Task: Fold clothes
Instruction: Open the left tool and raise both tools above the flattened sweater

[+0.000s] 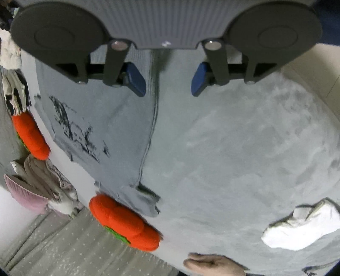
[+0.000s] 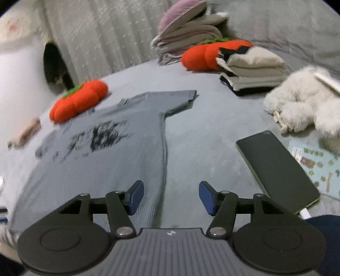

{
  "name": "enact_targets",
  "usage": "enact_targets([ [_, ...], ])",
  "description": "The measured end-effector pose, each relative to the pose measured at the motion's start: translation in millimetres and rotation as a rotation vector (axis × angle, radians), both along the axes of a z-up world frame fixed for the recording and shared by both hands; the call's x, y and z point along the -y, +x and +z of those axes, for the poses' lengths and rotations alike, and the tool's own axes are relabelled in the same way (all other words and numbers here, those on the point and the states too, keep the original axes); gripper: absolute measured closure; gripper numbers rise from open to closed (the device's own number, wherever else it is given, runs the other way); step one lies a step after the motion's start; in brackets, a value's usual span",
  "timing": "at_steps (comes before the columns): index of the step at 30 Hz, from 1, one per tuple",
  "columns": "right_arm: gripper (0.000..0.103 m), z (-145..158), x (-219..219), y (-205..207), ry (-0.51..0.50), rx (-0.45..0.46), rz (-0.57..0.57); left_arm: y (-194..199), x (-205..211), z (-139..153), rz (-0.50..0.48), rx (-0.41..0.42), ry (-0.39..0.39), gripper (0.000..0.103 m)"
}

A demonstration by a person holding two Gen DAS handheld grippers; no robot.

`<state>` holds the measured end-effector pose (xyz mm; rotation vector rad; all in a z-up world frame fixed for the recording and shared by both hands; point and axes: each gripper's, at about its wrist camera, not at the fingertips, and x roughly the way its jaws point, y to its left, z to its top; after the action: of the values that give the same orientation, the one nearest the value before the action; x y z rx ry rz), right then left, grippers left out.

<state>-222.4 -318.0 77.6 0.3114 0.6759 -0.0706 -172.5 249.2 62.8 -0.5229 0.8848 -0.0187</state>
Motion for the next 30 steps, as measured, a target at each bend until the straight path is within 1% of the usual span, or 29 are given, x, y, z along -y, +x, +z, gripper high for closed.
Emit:
enact_targets([
  [1,0.049,0,4,5,0.024,0.002,0.004,3,4,3,-0.018,0.016,0.020,0.054],
  [2,0.054,1,4,11,0.020,0.007,0.021,5,10,6,-0.039,0.031,0.046,0.054],
  [5,0.054,4,-14,30,-0.083,0.040,0.104,13,34,18,-0.093,0.076,0.141,0.055],
  [7,0.054,0,-28,48,-0.141,0.041,0.170,22,55,23,-0.140,0.106,0.180,0.056],
  [10,0.054,-10,-43,70,-0.164,0.015,0.236,41,88,24,-0.205,0.123,0.242,0.057],
  [12,0.054,-16,-51,82,-0.180,0.005,0.273,54,107,22,-0.231,0.123,0.271,0.057],
  [16,0.054,-25,-64,109,-0.188,-0.012,0.328,80,137,2,-0.236,0.061,0.278,0.059],
  [18,0.055,-30,-73,126,-0.174,-0.028,0.350,88,147,-7,-0.231,0.038,0.318,0.060],
  [21,0.055,-36,-94,140,-0.190,-0.026,0.405,93,153,-15,-0.219,0.020,0.387,0.060],
  [24,0.054,-49,-114,140,-0.187,-0.053,0.468,95,151,-21,-0.200,0.004,0.399,0.061],
  [26,0.054,-54,-126,129,-0.263,-0.047,0.492,94,148,-22,-0.198,0.008,0.410,0.060],
  [27,0.054,-53,-127,125,-0.281,-0.051,0.501,93,146,-22,-0.197,0.010,0.418,0.060],
  [30,0.054,-51,-114,115,-0.230,-0.087,0.489,84,136,-24,-0.188,0.019,0.429,0.059],
])
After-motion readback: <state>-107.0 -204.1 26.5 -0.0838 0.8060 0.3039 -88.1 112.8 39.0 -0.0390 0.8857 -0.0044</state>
